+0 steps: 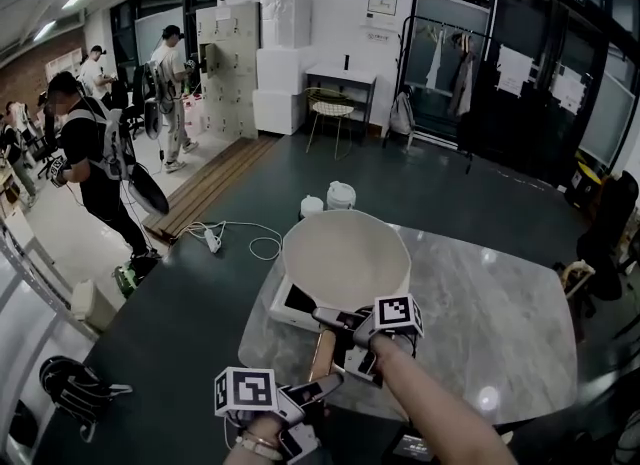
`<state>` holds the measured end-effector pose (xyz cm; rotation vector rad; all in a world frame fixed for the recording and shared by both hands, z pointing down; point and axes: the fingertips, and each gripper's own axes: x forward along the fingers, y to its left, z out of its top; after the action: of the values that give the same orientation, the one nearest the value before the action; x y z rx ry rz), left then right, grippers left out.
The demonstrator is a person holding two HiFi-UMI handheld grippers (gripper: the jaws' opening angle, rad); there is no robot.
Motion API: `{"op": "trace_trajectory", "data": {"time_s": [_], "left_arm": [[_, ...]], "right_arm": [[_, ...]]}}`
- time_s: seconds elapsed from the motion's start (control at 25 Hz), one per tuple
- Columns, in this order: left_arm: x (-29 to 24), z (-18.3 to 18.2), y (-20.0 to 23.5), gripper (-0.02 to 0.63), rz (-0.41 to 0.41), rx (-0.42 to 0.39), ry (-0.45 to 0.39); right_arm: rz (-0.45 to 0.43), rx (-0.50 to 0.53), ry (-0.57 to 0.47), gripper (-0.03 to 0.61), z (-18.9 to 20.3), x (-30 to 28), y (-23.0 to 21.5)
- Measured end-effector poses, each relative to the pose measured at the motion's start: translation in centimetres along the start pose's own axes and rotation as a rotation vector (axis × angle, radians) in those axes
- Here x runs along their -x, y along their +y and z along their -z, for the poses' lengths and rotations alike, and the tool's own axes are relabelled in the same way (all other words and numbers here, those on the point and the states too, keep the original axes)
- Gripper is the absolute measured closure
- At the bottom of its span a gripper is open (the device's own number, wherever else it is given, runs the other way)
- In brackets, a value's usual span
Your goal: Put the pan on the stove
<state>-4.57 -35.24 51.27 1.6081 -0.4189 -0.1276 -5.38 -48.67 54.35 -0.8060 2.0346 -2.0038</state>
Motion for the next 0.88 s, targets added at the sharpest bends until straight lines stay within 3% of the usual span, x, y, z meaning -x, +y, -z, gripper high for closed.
{"op": "trace_trajectory", "data": {"time_s": [0.36, 0.88], "left_arm": [[-0.4, -0.5, 1.5, 0.522, -0.020, 0.046, -0.013], [0.1, -1.0, 1.9, 0.496, -0.022, 0.060, -0.065]], "right_arm": [[0.133, 0.032, -0.049, 0.339, -0.3, -0.1, -1.1], [0.131, -0.014, -0.140, 0.352, -0.6, 0.9, -1.2]]}}
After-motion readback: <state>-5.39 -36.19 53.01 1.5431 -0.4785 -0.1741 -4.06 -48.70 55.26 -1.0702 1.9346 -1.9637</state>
